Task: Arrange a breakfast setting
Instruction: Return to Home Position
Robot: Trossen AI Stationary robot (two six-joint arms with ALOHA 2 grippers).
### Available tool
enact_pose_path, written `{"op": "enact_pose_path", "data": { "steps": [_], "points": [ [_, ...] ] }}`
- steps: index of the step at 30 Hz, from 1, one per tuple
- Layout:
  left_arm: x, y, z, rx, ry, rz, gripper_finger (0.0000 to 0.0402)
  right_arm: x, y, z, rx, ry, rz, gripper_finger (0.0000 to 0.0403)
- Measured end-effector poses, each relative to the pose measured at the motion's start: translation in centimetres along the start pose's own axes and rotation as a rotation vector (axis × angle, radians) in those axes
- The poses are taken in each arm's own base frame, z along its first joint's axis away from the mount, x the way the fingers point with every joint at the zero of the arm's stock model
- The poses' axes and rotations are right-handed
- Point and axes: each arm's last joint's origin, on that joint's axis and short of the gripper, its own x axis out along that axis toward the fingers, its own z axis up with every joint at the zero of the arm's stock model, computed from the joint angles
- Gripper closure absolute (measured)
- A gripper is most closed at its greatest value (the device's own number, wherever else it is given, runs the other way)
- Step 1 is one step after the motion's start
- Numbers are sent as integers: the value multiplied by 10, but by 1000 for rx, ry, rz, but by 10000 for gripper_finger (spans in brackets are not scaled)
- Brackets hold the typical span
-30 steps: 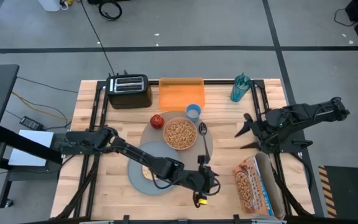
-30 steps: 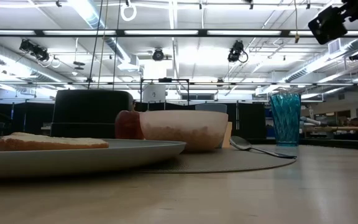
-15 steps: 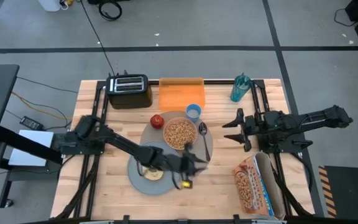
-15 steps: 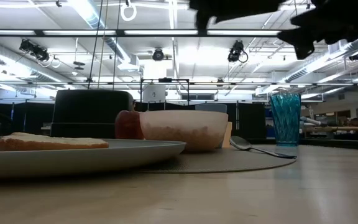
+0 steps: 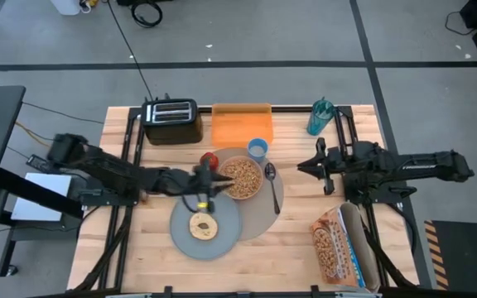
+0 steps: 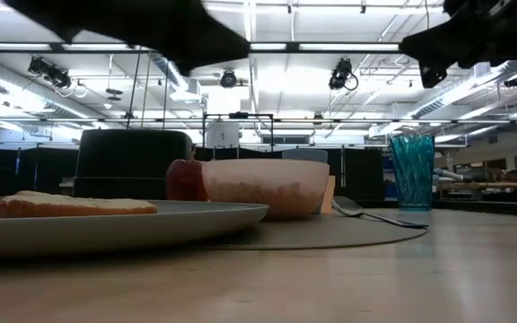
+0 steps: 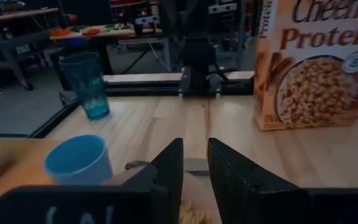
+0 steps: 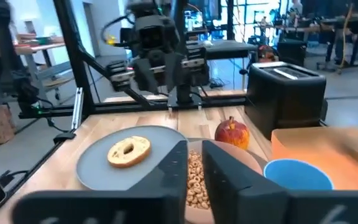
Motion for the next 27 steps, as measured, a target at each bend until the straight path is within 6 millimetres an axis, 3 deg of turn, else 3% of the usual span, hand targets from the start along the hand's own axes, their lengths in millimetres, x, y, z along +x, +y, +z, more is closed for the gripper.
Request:
{"op": "enact_pose_path", "data": {
  "steps": [4, 13, 20, 27],
  "points": [
    [-38, 17, -10, -30, -26, 1, 322, -6, 0, 0, -12, -24, 60, 394],
    [-107, 47, -45, -121, -51, 68, 322, -14, -1, -11, -34, -49, 44, 397],
    [-137, 59, -46, -105, -80, 67, 322, -22, 2, -28, -17, -103, 88, 396],
    [-150, 63, -58, -102, -140, 15, 322, -26, 3, -49, 79, -133, 154, 397]
  ]
}}
